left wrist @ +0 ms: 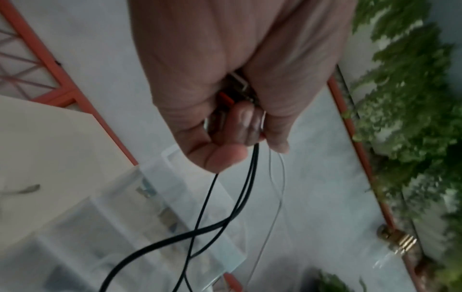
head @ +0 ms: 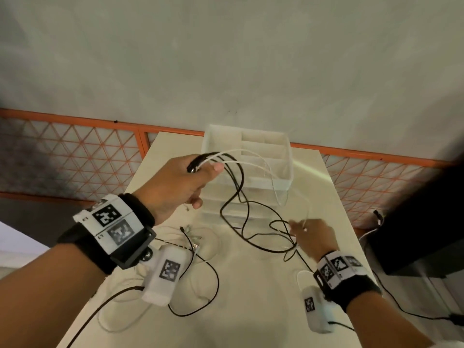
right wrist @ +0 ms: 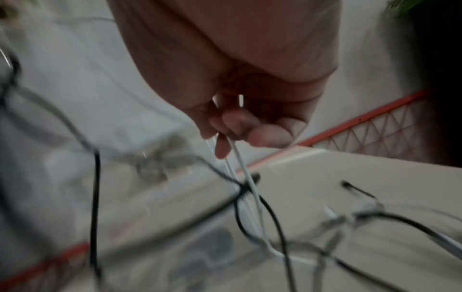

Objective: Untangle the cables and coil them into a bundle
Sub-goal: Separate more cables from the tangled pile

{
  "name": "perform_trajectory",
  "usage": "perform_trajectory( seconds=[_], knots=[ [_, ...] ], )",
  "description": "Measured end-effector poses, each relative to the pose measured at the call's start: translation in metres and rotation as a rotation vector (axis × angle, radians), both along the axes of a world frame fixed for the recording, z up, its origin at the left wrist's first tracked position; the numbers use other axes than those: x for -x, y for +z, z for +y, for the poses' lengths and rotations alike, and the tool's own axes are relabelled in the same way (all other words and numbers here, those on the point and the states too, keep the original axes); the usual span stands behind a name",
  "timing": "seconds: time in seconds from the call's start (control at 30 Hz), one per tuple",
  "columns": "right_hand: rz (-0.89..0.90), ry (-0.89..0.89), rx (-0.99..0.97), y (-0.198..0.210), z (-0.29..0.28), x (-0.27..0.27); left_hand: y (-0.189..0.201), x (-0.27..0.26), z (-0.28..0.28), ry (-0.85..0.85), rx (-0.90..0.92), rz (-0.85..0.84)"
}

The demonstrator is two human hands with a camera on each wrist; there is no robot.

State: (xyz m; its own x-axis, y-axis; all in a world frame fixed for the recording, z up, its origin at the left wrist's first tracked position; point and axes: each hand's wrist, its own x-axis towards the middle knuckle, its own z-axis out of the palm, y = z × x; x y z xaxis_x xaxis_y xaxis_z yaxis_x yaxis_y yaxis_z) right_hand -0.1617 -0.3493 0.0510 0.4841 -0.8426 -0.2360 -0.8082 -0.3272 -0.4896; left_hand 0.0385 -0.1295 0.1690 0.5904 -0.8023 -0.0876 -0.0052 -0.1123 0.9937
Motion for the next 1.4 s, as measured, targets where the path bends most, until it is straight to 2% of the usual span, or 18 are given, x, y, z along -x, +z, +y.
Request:
perform_trajectory(
  seconds=[0.03,0.13,0.2,0.27,0.4,0.43,0.47,0.53,0.63,0.73,0.8,0.93,1.03,1.1,1.17,1.2,1.3,1.4],
  knots=[
    [-0.124,-0.011,0.017,0.019,-0.004,-0.003,-0.005,0.001,-0.002,0.027,-0.054,-0.040],
    [-0.730,-0.088,0.099,0.088,-0.007,-0.010,-0.020,0.001,-0.007,0.115,-0.144,-0.048],
    [-0.940,-0.122,0.206,0.111,-0.009,-0.009,-0.022,0.002,-0.009,0.193,-0.109,0.026],
    [-0.842,-0.141,0.189,0.093,-0.019,-0.007,-0.015,0.001,-0.010,0.262,-0.007,0.094],
    [-0.279,-0.156,-0.120,0.007,-0.033,0.009,0.002,-0.008,-0.009,0.328,0.184,0.143],
    [-0.212,-0.180,-0.143,-0.002,-0.035,0.011,0.003,-0.010,-0.008,0.327,0.190,0.135],
    [-0.237,-0.200,-0.166,0.000,-0.037,0.008,0.002,-0.011,-0.008,0.319,0.174,0.123],
    [-0.458,-0.153,-0.157,0.024,-0.039,0.002,-0.006,-0.010,-0.009,0.294,0.086,0.110],
    [-0.832,0.006,0.091,0.089,-0.037,-0.007,-0.022,-0.004,-0.012,0.243,-0.059,0.121],
    [-0.954,0.041,0.337,0.125,-0.030,-0.008,-0.032,0.000,-0.013,0.262,-0.115,0.158],
    [-0.889,0.020,0.374,0.116,-0.026,-0.005,-0.033,-0.001,-0.012,0.288,-0.111,0.185],
    [-0.699,-0.063,0.252,0.077,-0.022,0.007,-0.025,-0.009,-0.004,0.323,-0.117,0.185],
    [-0.592,-0.009,0.153,0.060,-0.027,0.011,-0.021,-0.013,0.000,0.287,-0.134,0.148],
    [-0.324,0.100,-0.006,0.042,-0.030,0.012,-0.021,-0.013,0.001,0.231,-0.141,0.109],
    [-0.029,0.192,0.003,0.028,-0.022,0.013,-0.023,-0.011,0.002,0.181,-0.163,0.064],
    [-0.025,0.203,0.033,0.029,-0.014,0.011,-0.024,-0.009,0.002,0.155,-0.187,0.036],
    [-0.339,0.289,0.007,0.056,0.024,-0.006,-0.028,-0.004,0.003,0.034,-0.275,-0.097],
    [-0.399,0.576,0.043,0.082,0.076,-0.038,-0.028,0.006,0.002,-0.207,-0.302,-0.314]
  ],
)
